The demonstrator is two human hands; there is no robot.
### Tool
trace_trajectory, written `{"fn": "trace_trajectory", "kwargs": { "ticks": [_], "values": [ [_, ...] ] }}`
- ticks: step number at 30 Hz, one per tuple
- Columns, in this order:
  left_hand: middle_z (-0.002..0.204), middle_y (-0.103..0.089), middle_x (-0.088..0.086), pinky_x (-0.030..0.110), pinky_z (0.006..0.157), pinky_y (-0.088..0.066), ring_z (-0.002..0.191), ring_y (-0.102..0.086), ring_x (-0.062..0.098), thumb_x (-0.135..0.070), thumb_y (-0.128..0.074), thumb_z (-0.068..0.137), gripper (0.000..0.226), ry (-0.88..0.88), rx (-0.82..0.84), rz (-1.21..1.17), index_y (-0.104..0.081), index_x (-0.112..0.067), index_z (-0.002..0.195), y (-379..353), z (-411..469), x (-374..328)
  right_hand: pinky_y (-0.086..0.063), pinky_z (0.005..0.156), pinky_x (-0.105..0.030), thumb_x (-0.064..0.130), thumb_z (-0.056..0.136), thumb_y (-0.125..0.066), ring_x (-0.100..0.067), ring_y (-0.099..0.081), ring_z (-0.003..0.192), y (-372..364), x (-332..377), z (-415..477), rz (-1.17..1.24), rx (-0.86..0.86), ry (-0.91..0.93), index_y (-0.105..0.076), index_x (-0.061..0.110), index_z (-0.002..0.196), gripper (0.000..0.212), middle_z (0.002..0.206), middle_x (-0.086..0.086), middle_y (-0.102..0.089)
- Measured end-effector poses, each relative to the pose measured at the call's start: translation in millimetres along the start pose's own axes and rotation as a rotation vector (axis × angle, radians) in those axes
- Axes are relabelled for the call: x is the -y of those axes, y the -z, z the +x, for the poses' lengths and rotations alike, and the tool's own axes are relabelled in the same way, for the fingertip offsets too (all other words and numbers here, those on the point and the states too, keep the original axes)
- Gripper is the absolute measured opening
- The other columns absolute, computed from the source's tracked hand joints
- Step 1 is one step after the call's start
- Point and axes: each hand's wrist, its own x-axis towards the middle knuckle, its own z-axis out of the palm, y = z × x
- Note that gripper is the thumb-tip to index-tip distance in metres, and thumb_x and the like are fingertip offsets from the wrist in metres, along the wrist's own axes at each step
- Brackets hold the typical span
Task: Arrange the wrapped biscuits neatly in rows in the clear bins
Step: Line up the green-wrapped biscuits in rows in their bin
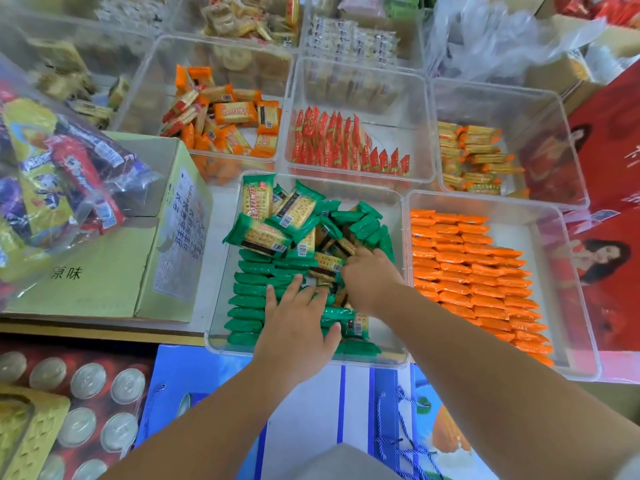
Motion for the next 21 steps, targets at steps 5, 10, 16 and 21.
{"fn": "trace_trajectory", "kwargs": {
  "ticks": [5,10,16,21],
  "values": [
    [0.161,-0.034,-0.003,0.063,0.118,0.011,0.156,0.0,0.024,-0.06,-0.031,0.096,0.065,-0.018,0.003,0.006,-0.021,-0.039,0.157,-1,0,-1,-0.036,0.096,-0.039,0.028,0.088,-0.062,-0.021,-0.045,0.113,-8,-10,8,-0.067,-0.105,0.102,-0.067,0.023,0.115,0.028,0.115,0.005,-0.062],
    [0.164,-0.026,0.001,0.066,0.116,0.017,0.155,0.011,0.024,-0.062,-0.031,0.099,0.052,-0.072,0.048,0.008,-0.042,-0.045,0.147,-3,3,-1,-0.041,0.078,-0.036,0.032,0.09,-0.062,-0.023,-0.053,0.098,-3,-9,18,0.02,-0.122,0.038,-0.066,0.02,0.106,0.02,0.1,0.0,-0.064],
    [0.163,-0.026,0.0,0.064,0.119,0.013,0.155,0.01,0.022,-0.062,-0.032,0.098,0.059,-0.038,0.054,0.02,-0.048,-0.026,0.141,-1,2,-2,-0.053,0.074,-0.04,0.032,0.082,-0.076,-0.028,-0.058,0.101,3,0,35,0.33,-0.187,-0.065,-0.052,0.017,0.119,0.046,0.111,-0.005,-0.054],
    [0.163,-0.028,0.002,0.062,0.12,0.012,0.155,0.008,0.023,-0.064,-0.028,0.096,0.064,-0.026,0.043,0.04,-0.045,-0.025,0.145,-1,1,-3,-0.044,0.074,-0.039,0.016,0.084,-0.067,-0.029,-0.051,0.106,-8,2,41,0.084,-0.188,-0.043,-0.05,0.02,0.135,0.054,0.118,-0.007,-0.043]
  ]
}}
